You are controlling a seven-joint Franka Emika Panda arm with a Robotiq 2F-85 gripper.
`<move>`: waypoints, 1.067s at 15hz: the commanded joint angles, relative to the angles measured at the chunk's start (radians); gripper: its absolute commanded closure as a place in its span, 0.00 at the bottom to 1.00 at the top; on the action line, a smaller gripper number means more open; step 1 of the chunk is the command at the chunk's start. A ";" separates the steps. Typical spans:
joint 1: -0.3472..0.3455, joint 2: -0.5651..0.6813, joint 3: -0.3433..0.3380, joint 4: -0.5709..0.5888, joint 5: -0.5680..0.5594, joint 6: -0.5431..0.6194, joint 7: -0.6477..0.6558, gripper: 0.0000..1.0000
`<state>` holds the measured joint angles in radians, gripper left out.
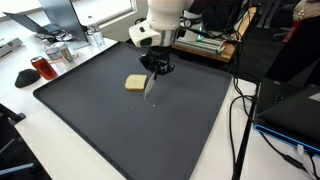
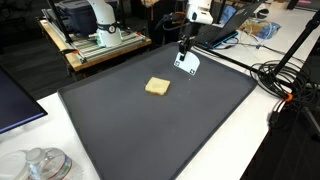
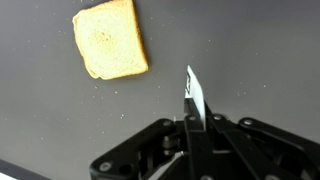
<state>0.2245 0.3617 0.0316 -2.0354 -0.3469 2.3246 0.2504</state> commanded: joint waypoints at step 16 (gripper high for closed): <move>-0.376 0.138 0.017 0.432 0.554 -0.379 -0.592 0.99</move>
<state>-0.1088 0.4476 0.0476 -1.6890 0.1522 2.0189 -0.2753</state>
